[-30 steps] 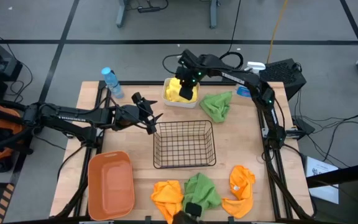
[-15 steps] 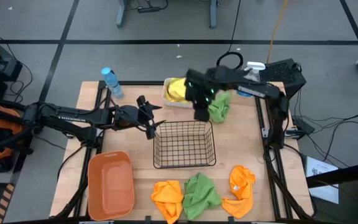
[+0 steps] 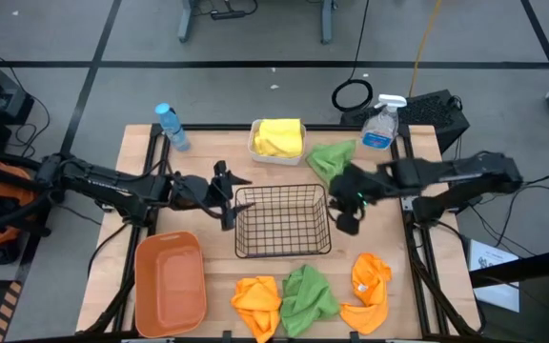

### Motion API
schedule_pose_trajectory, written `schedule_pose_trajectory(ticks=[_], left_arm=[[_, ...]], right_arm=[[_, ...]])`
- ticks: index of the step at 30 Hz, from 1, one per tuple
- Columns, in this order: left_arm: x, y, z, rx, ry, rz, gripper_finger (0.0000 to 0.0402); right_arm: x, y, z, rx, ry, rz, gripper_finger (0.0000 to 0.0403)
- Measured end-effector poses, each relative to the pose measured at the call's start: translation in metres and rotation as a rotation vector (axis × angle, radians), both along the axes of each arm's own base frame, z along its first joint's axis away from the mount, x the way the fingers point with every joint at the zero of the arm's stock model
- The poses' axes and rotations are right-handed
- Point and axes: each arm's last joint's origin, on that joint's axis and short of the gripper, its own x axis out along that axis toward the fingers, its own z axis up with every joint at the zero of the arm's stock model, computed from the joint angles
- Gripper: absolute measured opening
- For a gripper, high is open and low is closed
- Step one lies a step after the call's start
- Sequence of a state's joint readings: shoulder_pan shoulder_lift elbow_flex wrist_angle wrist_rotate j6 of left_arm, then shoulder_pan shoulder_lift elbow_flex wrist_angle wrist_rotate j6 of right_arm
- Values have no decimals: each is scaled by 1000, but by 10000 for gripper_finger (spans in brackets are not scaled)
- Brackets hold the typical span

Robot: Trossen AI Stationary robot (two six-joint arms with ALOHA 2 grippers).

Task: Sort microfiber towel by color & place in baskets
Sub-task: Put the left orange microfiber cloth into the black wire basket

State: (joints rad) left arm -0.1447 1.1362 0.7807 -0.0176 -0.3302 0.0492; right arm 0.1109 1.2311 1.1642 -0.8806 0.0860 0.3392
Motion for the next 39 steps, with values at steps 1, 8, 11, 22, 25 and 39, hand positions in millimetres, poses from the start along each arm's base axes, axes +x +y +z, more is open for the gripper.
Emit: schedule_pose_trajectory(ticks=[1,8,11,22,25,39], left_arm=[[-1,-4,-1,-18,6,-10,292],[-11,-44,-7,-183,64,-147,292],[-14,-68,-14,-276,92,-193,292],[-36,-160,-43,-400,169,-302,292],[-32,-174,-52,-353,178,-282,292],[26,-227,-73,-208,256,-305,292]], right_arm=[[-4,5,-7,13,-14,7,38],[-23,23,-49,-38,-59,38,38],[-25,25,-56,-66,-54,25,38],[-22,36,-54,-71,-113,24,38],[-23,37,-54,-73,-113,25,38],[-24,42,-54,-74,-118,32,38]])
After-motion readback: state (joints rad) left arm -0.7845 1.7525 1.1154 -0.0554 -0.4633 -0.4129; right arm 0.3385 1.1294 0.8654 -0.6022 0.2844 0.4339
